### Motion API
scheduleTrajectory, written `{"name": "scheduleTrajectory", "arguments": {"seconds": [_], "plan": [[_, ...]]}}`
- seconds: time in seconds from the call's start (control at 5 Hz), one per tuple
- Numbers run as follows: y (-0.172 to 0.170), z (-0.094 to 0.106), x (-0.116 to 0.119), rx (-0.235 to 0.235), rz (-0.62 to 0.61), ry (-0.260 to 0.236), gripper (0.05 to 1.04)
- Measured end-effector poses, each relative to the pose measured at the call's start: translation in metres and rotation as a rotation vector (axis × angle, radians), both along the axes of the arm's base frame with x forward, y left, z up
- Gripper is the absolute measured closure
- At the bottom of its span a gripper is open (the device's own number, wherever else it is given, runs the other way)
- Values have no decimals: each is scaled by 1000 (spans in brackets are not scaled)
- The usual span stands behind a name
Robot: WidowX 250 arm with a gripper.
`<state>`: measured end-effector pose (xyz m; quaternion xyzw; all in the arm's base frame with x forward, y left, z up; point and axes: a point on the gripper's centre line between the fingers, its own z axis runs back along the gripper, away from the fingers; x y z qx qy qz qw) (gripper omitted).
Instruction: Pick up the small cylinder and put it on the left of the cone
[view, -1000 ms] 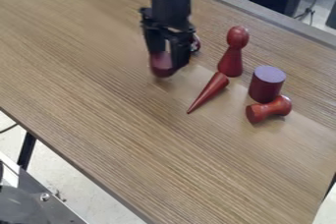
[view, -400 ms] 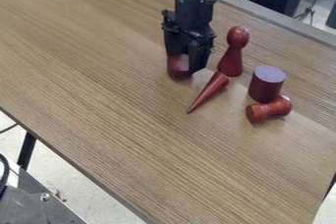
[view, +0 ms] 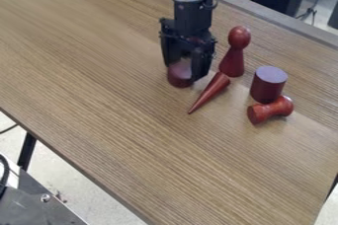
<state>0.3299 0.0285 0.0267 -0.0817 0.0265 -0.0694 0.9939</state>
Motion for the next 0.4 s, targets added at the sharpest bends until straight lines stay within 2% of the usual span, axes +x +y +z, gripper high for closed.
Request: {"name": "scheduleTrajectory", "arguments": {"seconds": [0.2, 0.4], "plan": [[3, 3, -6, -3, 45, -19, 82], [8, 19, -10, 20, 115, -68, 82]]}}
